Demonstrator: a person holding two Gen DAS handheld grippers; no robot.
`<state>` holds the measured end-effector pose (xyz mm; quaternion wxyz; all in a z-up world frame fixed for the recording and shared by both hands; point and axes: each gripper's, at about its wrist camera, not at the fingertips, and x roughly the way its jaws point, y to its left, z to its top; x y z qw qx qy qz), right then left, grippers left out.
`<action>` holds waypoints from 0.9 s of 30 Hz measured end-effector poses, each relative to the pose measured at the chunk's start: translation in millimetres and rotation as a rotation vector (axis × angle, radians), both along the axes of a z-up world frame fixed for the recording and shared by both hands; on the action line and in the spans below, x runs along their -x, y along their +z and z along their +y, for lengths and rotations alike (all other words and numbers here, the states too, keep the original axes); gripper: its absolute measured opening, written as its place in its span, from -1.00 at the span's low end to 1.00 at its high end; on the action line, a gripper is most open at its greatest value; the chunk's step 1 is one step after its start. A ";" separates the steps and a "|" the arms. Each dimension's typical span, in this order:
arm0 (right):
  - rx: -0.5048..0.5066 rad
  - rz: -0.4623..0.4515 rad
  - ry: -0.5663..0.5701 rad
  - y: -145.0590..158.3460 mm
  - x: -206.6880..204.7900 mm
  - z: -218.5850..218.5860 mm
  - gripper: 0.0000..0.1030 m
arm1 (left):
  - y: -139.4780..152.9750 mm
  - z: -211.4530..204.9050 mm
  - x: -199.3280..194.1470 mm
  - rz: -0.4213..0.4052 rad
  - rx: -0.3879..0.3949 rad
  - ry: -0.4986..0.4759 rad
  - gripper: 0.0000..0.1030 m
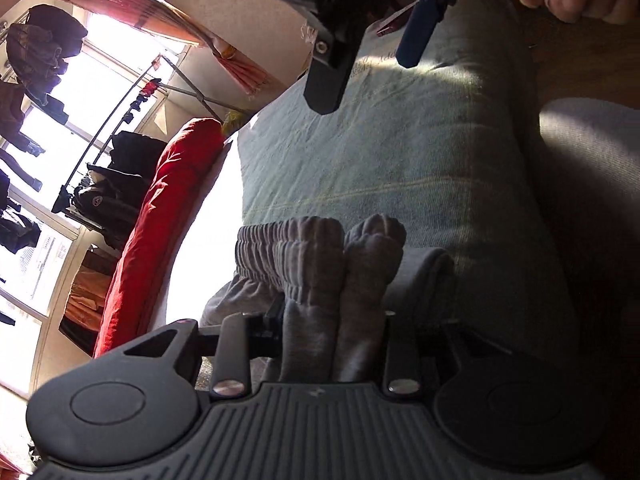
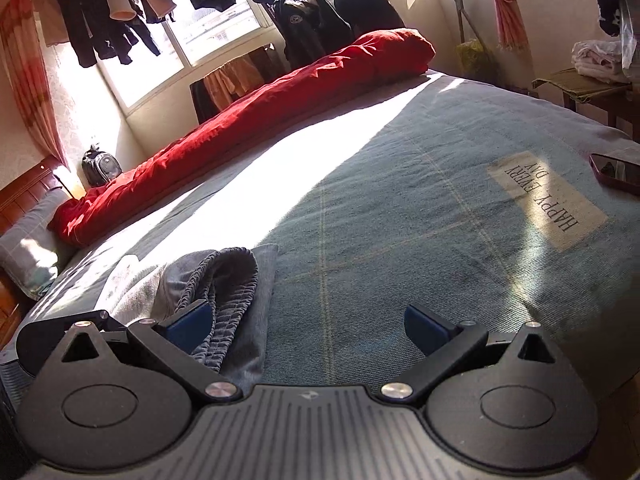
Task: Fold clothes
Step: 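Lower the waistband toward the right gripper while the right gripper approaches it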
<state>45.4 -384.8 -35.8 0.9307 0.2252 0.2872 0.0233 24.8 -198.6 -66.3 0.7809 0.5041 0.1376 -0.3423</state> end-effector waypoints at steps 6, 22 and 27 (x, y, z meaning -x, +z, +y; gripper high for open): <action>-0.052 0.010 -0.016 -11.0 -5.8 -8.9 1.00 | 25.9 14.9 -2.1 0.227 0.077 -0.040 0.10; -0.108 0.036 0.003 -30.1 -6.2 -14.2 1.00 | 20.6 7.3 -12.1 0.245 0.078 -0.020 -0.26; -0.110 0.037 0.002 -30.6 -7.3 -16.0 1.00 | 54.1 20.8 -40.8 0.318 0.278 0.081 -0.44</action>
